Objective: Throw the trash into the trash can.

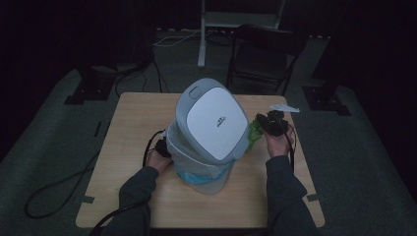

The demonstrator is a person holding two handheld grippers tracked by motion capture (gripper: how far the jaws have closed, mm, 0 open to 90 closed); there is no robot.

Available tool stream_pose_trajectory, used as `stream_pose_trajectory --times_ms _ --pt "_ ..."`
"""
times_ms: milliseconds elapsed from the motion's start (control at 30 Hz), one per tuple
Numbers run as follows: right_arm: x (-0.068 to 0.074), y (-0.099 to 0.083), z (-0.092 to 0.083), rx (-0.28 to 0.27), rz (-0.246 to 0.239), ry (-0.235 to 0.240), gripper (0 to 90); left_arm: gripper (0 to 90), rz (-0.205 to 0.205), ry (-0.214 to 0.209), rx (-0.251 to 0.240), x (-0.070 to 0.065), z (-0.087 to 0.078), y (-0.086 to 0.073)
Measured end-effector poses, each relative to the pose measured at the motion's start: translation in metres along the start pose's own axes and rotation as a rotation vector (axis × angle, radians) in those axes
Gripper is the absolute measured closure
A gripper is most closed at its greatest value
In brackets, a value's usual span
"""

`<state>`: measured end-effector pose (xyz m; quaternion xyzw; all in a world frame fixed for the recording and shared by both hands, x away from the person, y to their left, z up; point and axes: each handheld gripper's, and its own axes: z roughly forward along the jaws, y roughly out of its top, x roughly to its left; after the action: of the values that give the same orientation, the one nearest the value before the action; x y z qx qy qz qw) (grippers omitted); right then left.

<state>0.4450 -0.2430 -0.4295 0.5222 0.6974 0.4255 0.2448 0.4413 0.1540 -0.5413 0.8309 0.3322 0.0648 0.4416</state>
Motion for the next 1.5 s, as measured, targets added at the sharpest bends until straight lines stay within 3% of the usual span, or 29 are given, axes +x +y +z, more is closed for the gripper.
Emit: stream_pose_trajectory --times_ms 933,1500 --pt "0.014 0.054 -0.017 -0.078 -0.069 0.013 88.2 90.0 0.003 0.001 0.0 0.0 0.0 0.0" --pt "0.023 0.075 -0.025 -0.116 -0.091 0.034 88.2 90.0 0.001 -0.001 -0.003 0.0 0.0 0.0"
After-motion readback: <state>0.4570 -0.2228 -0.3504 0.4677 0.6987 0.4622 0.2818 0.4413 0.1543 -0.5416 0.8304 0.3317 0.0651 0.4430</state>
